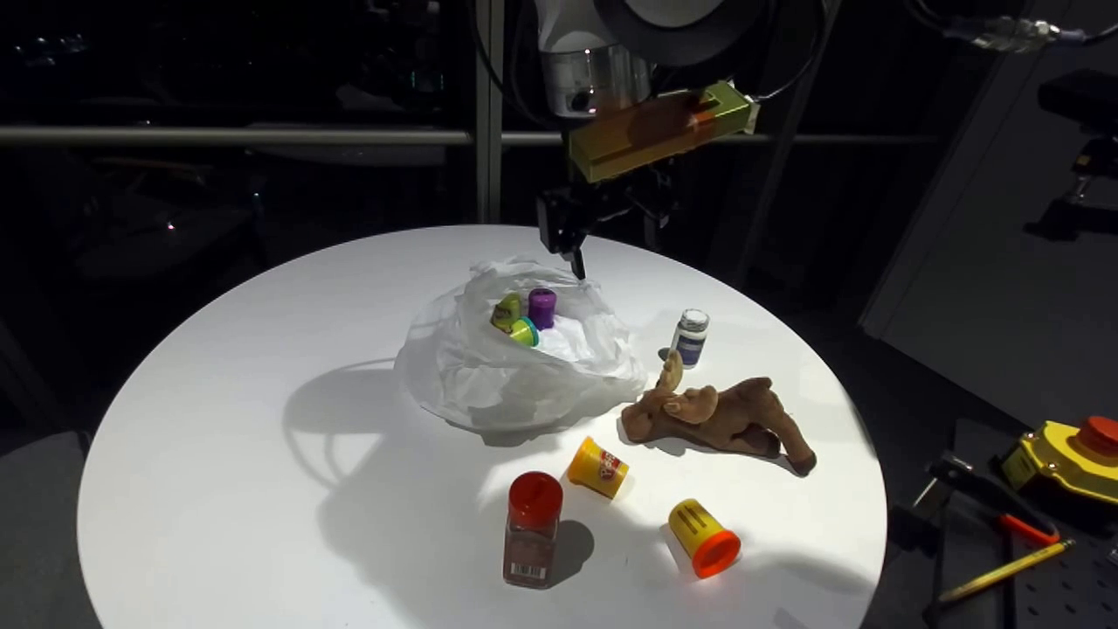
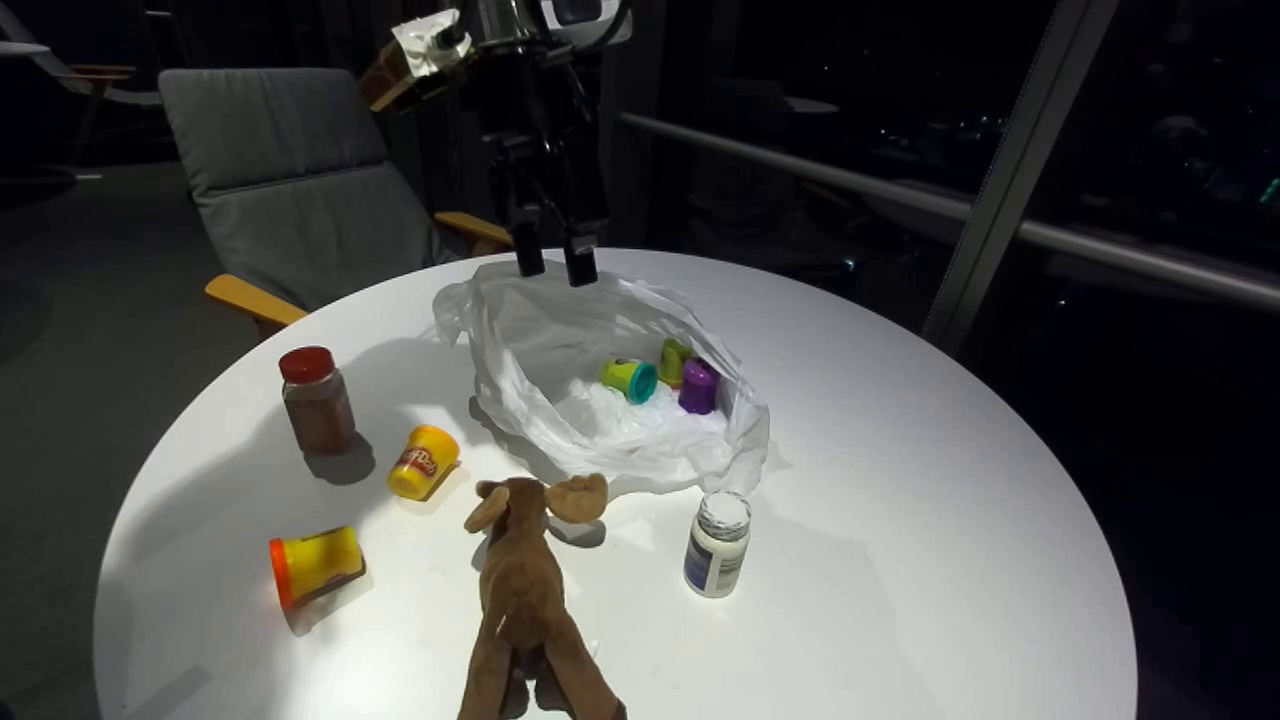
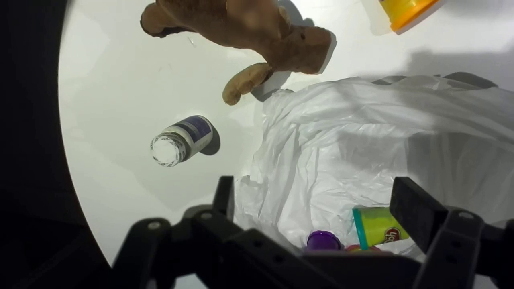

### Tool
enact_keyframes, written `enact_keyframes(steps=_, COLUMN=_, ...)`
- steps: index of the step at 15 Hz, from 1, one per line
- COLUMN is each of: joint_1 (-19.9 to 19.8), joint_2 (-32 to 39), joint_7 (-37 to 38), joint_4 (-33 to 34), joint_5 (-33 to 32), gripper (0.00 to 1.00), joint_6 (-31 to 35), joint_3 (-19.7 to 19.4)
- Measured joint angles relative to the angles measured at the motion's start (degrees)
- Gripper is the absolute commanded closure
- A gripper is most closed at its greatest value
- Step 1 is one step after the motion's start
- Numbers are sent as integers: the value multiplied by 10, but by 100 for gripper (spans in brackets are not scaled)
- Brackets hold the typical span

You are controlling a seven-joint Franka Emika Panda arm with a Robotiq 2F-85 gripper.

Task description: Pick up the objects from the plastic and put them on the table

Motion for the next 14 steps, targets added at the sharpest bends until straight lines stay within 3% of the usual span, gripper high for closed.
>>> enact_keyframes(steps=6, joint_1=0, joint_2=1, joint_7=0, joint_4=0, joint_5=0, gripper=0, joint_6=0, joint_3=0)
enact_keyframes(steps=11, joint_1=-10, joint_2=17, joint_7=-80, joint_4=9, joint_5=26, gripper=0, joint_6=-8, joint_3=14)
enact_keyframes(steps=14, joint_1=-13, joint_2=38, joint_7=-88, joint_4=23, joint_5=33, gripper=0, joint_6=-1, joint_3=14)
